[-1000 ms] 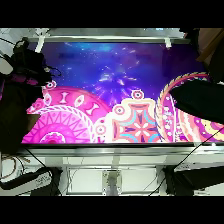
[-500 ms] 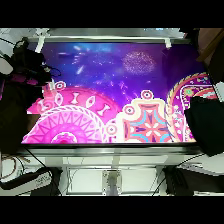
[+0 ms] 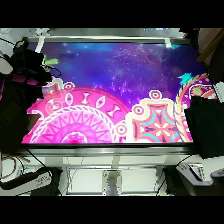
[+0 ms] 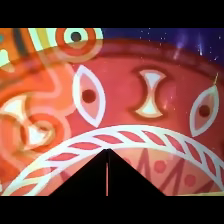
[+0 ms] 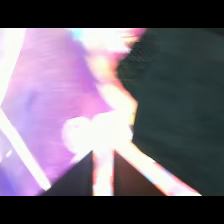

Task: Fold the clothes and pants, and hang the long-sleeved shirts on hangers.

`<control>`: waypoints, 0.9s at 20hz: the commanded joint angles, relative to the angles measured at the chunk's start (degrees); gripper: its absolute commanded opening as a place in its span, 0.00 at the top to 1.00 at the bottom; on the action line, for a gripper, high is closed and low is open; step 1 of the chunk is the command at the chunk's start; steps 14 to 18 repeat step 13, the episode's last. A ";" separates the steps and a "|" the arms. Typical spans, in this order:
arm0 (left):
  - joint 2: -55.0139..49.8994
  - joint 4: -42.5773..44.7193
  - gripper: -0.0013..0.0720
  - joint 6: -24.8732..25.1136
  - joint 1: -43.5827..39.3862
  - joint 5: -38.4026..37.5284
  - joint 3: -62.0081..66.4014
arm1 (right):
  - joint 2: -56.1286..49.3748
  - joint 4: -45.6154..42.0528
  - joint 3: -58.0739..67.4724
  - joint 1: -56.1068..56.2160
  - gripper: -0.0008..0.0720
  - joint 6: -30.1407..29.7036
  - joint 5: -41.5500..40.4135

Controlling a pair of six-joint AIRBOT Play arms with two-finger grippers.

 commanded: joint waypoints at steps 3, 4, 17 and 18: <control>-0.02 -1.31 0.95 0.02 0.00 -2.16 0.02 | 7.26 4.13 1.03 21.88 0.95 -1.77 0.96; -0.02 -1.31 0.95 0.02 0.00 -2.14 0.02 | 7.34 3.10 1.03 25.66 0.95 -2.01 1.07; -0.02 -1.31 0.95 0.02 0.00 -2.16 0.02 | 7.32 -10.80 1.03 48.83 0.95 -3.65 1.64; -0.02 -1.31 0.95 0.02 0.00 -2.16 0.02 | 7.32 -10.80 1.03 48.83 0.95 -3.65 1.64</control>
